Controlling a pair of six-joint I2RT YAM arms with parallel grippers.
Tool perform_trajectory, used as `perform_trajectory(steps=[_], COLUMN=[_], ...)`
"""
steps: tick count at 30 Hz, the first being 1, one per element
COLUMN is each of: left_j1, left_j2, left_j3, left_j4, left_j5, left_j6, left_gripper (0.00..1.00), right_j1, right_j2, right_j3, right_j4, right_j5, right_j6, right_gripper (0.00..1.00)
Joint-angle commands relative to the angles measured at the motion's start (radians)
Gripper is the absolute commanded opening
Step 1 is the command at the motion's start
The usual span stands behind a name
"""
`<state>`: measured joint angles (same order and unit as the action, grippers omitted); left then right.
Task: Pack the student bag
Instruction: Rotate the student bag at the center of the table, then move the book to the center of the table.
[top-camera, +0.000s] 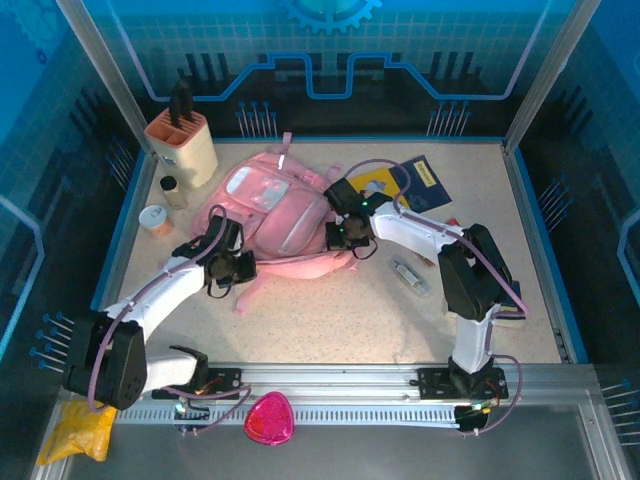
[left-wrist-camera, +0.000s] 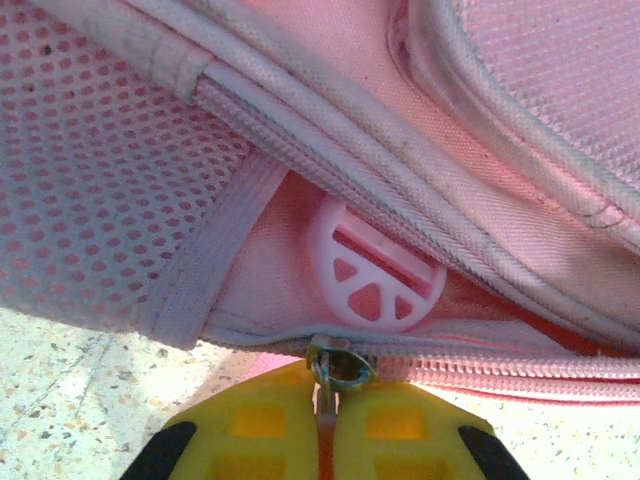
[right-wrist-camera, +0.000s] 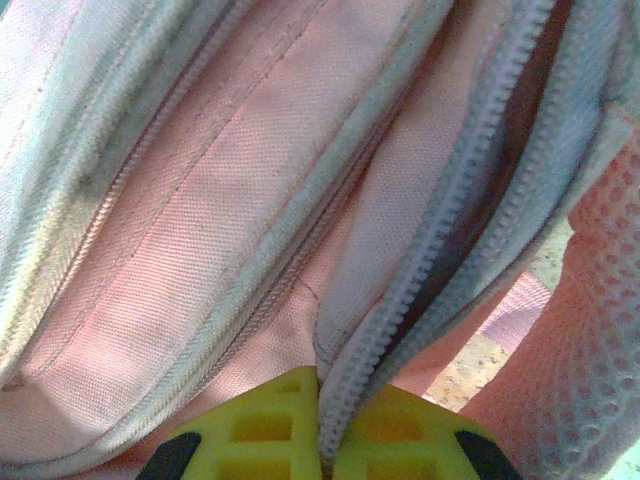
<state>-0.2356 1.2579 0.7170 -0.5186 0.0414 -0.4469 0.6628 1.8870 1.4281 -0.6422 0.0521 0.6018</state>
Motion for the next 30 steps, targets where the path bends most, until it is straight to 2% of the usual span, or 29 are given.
perform_trajectory(steps=[1, 5, 8, 11, 15, 17, 19, 20, 25, 28, 30], left_j1=[0.041, 0.080, 0.094, 0.107, 0.150, 0.163, 0.165, 0.166, 0.165, 0.155, 0.119], left_j2=[0.011, 0.002, 0.030, 0.046, 0.072, 0.073, 0.063, 0.059, -0.007, -0.082, -0.132], left_j3=[0.029, 0.031, 0.062, 0.069, 0.082, 0.093, 0.099, 0.104, 0.122, 0.114, 0.104], left_j4=[-0.024, -0.003, -0.015, -0.009, -0.003, -0.011, -0.019, -0.030, -0.099, -0.123, -0.112], left_j5=[-0.081, -0.079, -0.088, -0.109, -0.077, -0.078, -0.079, -0.075, -0.041, 0.027, 0.073], left_j6=[-0.032, -0.030, -0.014, -0.005, -0.012, -0.015, -0.008, -0.003, -0.001, -0.031, -0.065], left_gripper=[0.00, 0.00, 0.00, 0.00, 0.00, 0.01, 0.10, 0.18, 0.43, 0.53, 0.56], right_j1=[0.021, 0.044, 0.101, 0.172, 0.252, 0.295, 0.310, 0.311, 0.299, 0.267, 0.220], right_j2=[-0.032, -0.068, -0.101, -0.130, -0.109, -0.112, -0.126, -0.146, -0.283, -0.380, -0.440], right_j3=[-0.007, -0.046, -0.082, -0.151, -0.142, -0.128, -0.135, -0.147, -0.201, -0.239, -0.273], right_j4=[-0.051, -0.017, 0.015, 0.136, 0.179, 0.180, 0.199, 0.214, 0.195, 0.156, 0.148], right_j5=[0.028, -0.023, -0.003, -0.030, -0.047, -0.035, -0.047, -0.045, 0.040, 0.100, 0.105], right_j6=[-0.019, 0.023, 0.099, 0.191, 0.254, 0.260, 0.259, 0.250, 0.145, 0.074, 0.049], right_gripper=[0.00, 0.00, 0.02, 0.14, 0.28, 0.42, 0.46, 0.48, 0.55, 0.62, 0.66])
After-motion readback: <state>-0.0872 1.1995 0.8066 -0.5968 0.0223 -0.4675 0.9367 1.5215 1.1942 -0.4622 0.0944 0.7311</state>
